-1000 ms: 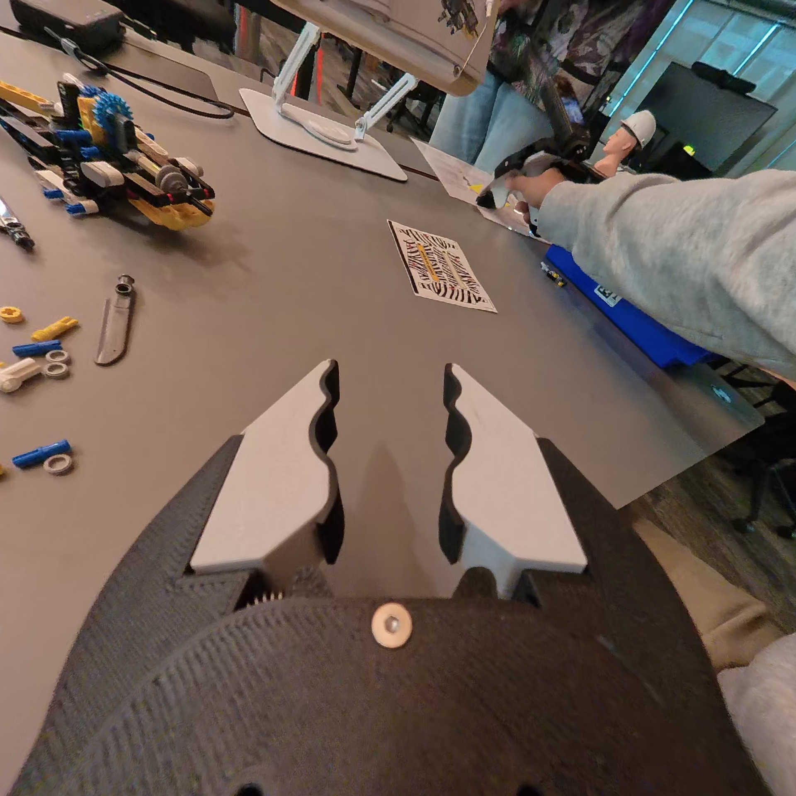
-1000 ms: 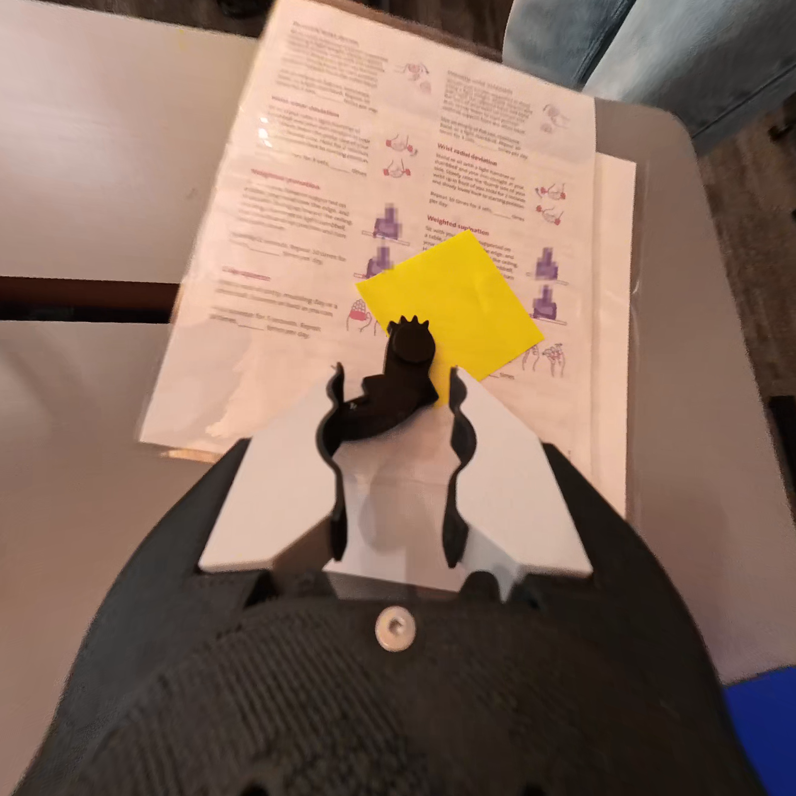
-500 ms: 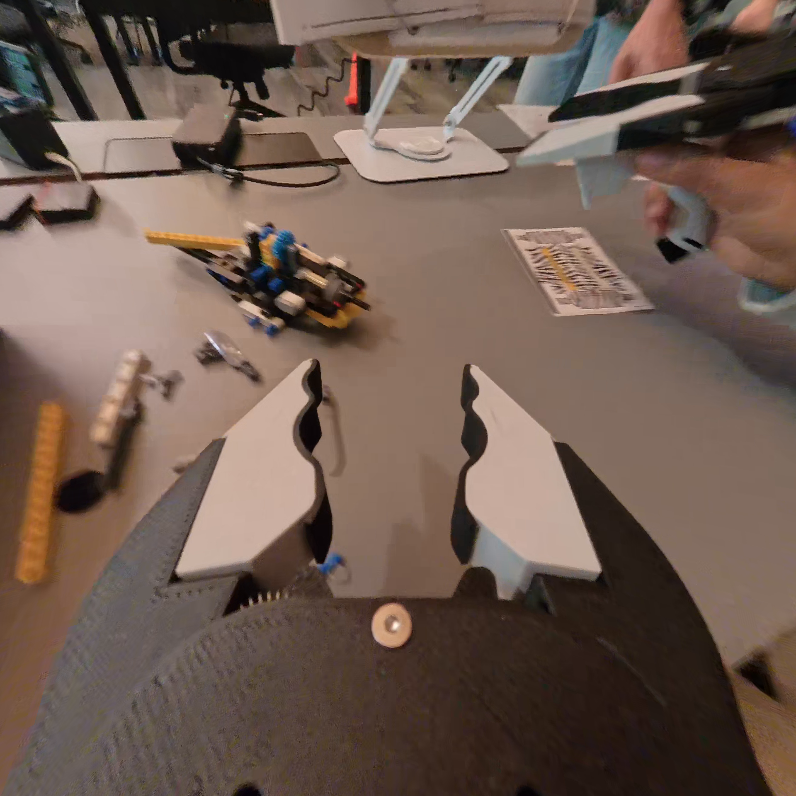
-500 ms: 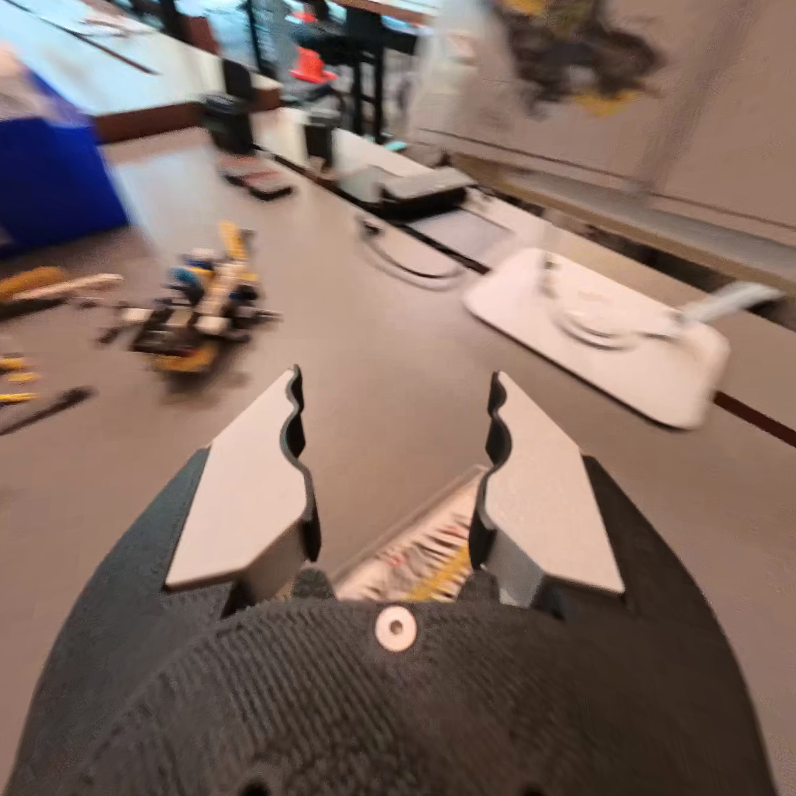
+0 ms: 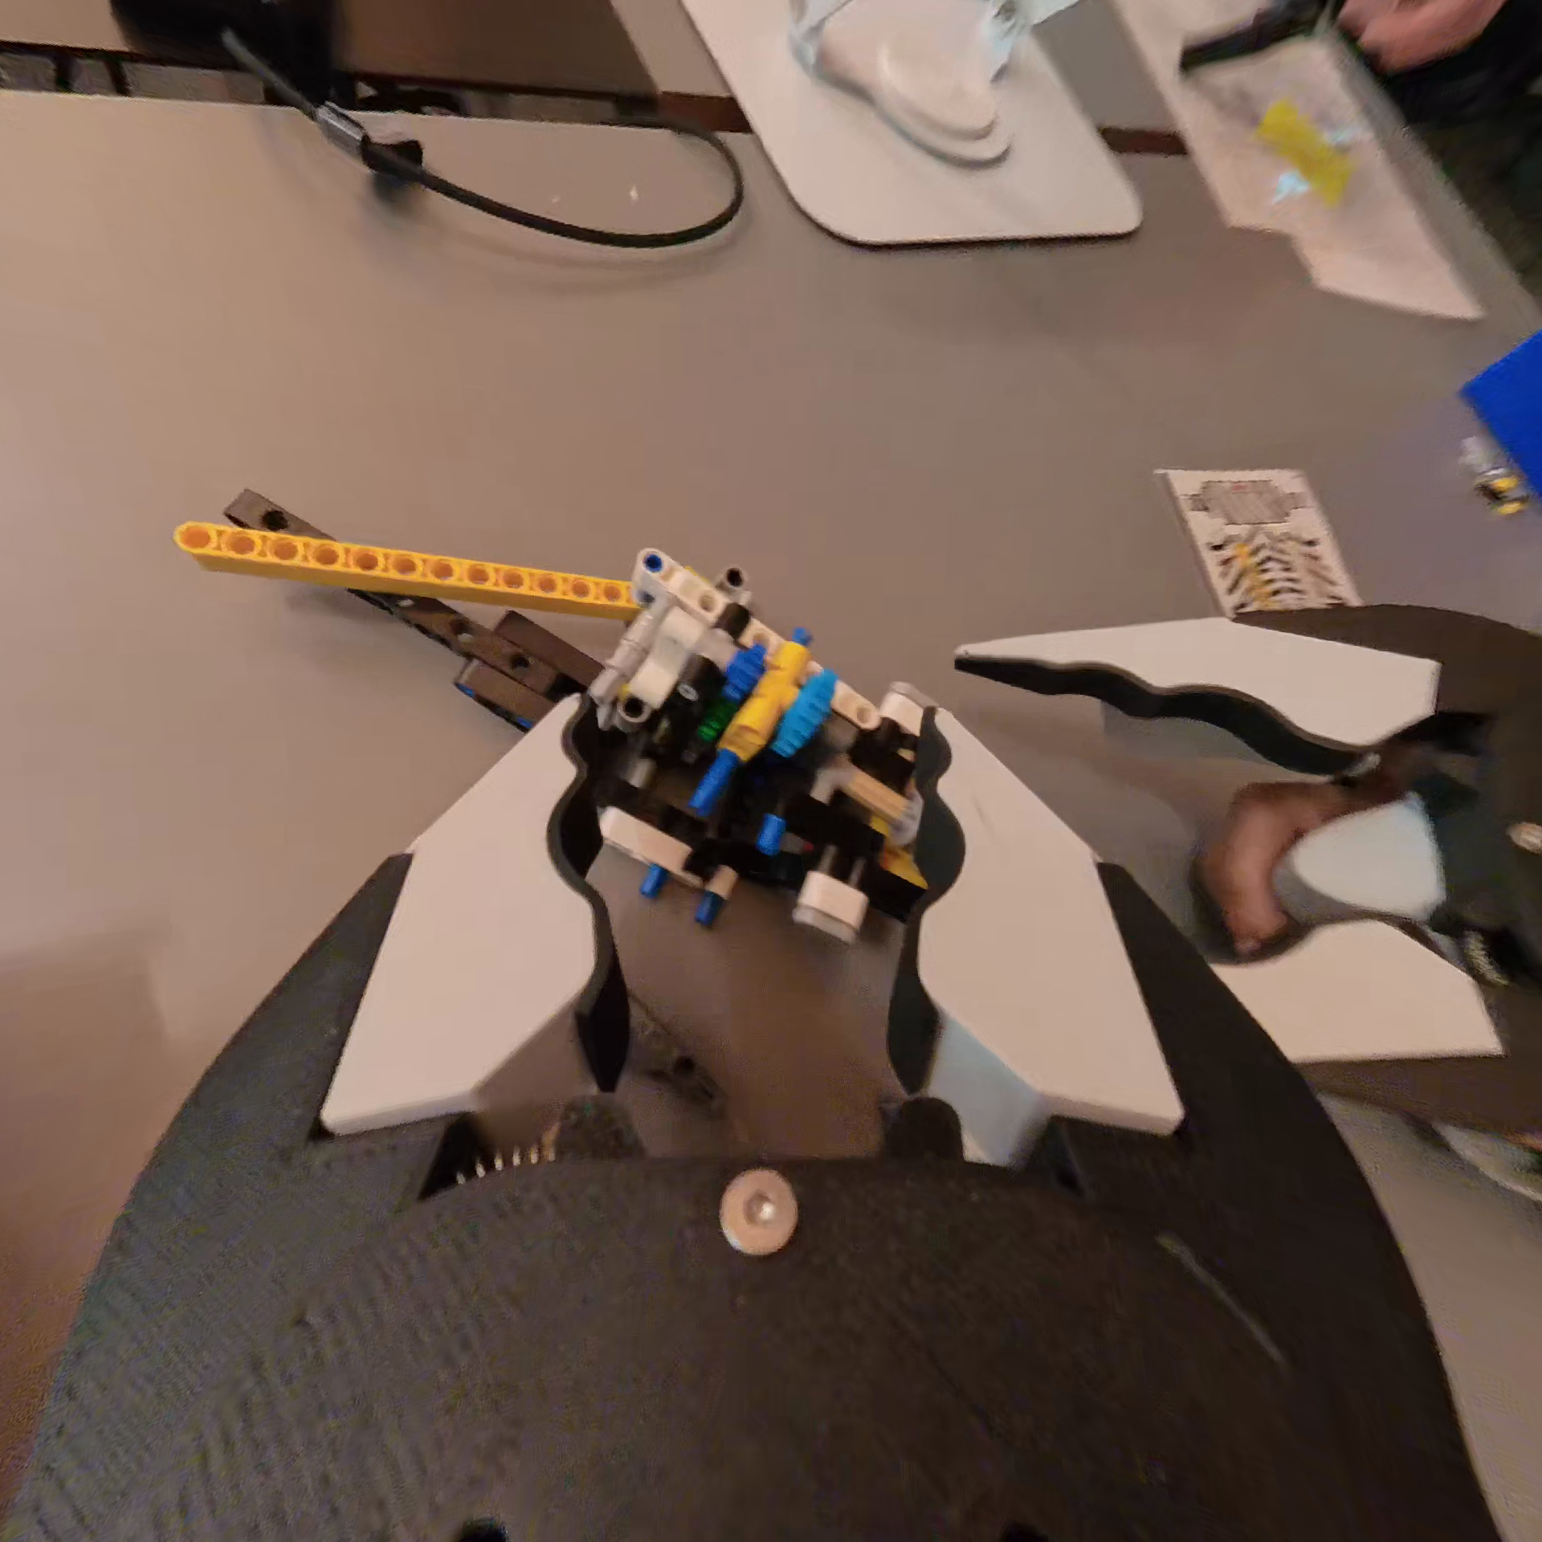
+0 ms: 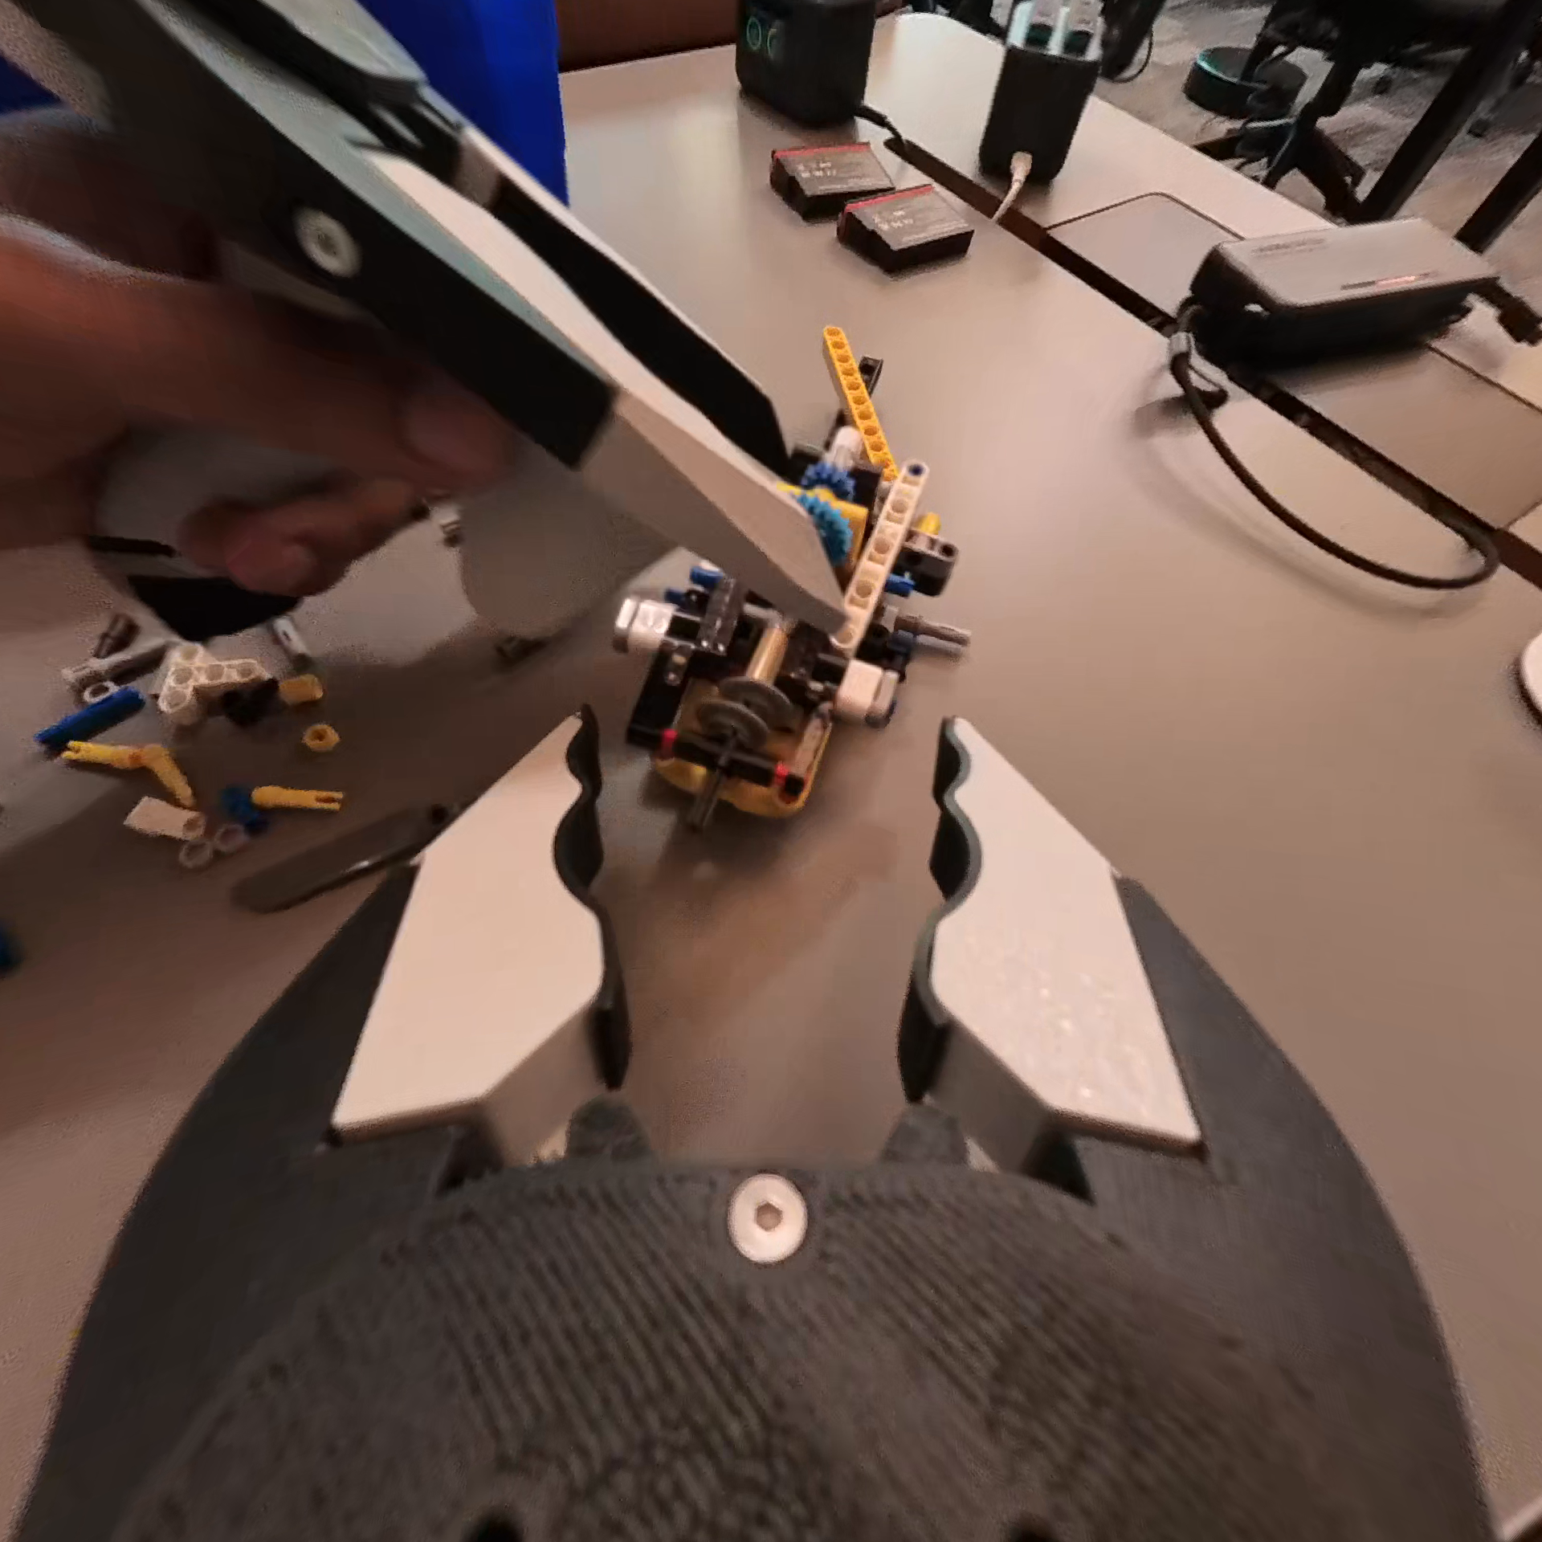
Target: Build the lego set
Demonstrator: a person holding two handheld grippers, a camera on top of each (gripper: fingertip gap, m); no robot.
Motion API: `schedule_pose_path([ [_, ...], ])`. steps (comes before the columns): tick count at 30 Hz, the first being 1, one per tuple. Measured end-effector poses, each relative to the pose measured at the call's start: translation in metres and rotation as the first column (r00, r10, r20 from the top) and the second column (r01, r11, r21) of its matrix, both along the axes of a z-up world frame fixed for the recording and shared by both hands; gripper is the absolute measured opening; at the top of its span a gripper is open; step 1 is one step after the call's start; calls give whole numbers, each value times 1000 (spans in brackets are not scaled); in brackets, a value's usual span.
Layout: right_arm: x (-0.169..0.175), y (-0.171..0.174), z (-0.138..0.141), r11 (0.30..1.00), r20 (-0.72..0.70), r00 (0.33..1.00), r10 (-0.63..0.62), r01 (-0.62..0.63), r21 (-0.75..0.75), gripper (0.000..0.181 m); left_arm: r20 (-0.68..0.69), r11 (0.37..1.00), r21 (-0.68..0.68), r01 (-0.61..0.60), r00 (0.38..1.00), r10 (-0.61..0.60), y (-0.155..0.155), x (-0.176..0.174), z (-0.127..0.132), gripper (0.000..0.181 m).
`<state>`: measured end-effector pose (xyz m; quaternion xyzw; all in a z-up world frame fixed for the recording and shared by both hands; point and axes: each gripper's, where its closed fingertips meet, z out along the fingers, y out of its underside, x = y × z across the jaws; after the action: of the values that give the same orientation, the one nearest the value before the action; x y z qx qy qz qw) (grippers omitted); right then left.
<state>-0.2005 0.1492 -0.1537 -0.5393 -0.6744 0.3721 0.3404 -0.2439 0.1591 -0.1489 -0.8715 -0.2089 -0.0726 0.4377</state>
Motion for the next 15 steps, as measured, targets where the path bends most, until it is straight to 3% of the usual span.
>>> schedule_pose_path([
  [3, -9, -4, -8, 1000, 50, 999, 2, -2, 9, 67, 2, 1000, -31, 2, 1000, -2, 8, -6, -7, 72],
  [9, -13, -5, -13, 1000, 88, 996, 10, -10, -3, 69, -10, 997, -71, -43, 999, 42, 9, -12, -9, 63],
  [15, 23, -2, -14, 997, 138, 988, 74, -77, 17, 69, 52, 998, -70, 10, 999, -7, 6, 21, -7, 62],
])
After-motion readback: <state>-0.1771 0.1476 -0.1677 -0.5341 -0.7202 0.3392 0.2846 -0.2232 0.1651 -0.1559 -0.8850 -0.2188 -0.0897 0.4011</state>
